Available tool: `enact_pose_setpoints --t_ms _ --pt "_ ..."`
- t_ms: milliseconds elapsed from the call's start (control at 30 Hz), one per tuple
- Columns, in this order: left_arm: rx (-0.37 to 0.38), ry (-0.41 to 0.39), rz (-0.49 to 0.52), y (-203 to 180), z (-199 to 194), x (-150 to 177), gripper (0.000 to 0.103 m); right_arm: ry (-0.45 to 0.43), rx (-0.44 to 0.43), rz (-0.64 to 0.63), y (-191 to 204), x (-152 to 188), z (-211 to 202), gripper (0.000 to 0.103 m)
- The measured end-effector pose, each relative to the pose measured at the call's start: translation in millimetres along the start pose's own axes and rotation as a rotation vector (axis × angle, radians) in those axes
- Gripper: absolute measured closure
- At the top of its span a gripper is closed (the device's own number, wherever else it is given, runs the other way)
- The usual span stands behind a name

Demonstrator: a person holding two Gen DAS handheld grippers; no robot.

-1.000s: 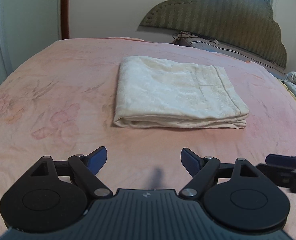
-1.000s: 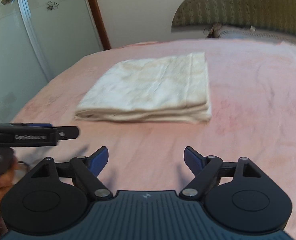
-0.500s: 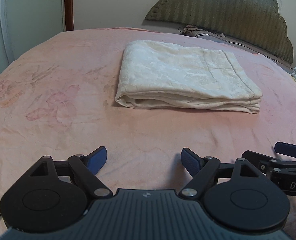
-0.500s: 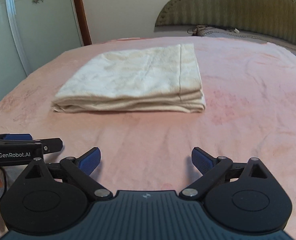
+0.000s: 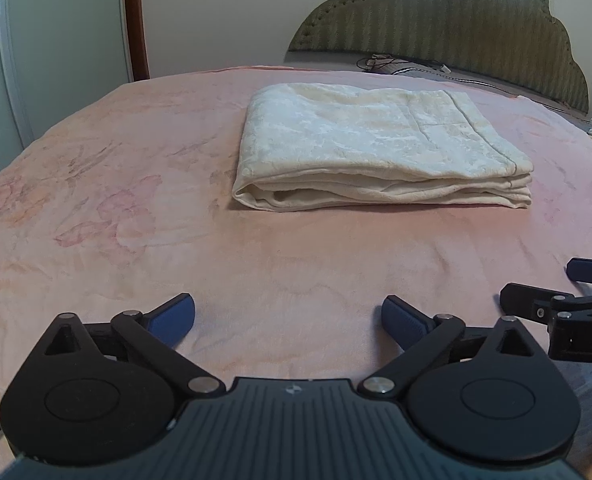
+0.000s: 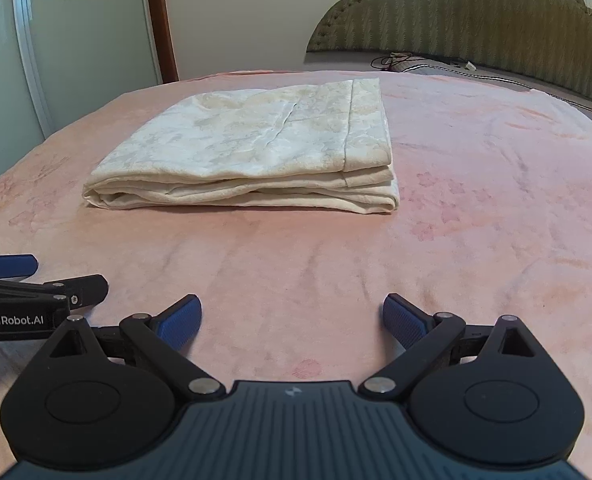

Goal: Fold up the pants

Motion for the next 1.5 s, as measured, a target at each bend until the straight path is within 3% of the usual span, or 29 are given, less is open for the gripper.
enact_pose_setpoints --t_ms 267,1500 --pt "-0.009 -0.008 -0.006 0.9 0.6 1.2 0.0 -0.012 0.003 -0.031 3.1 4.7 3.2 0.0" --pt "-0.013 -0.022 -0.025 7.0 -2.3 4.5 0.0 -0.021 0.015 -0.026 4.2 6.5 3.3 0.0"
Point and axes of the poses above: each gripper's, at about its wrist camera, not at the fingertips, and z roughly the way its jaws point, y to its left, x to its underside, the point moved 4 cm from there along z, roughly the way its jaws point, and after that the axes turned 3 degrees about -z, right-handed, at the moved point
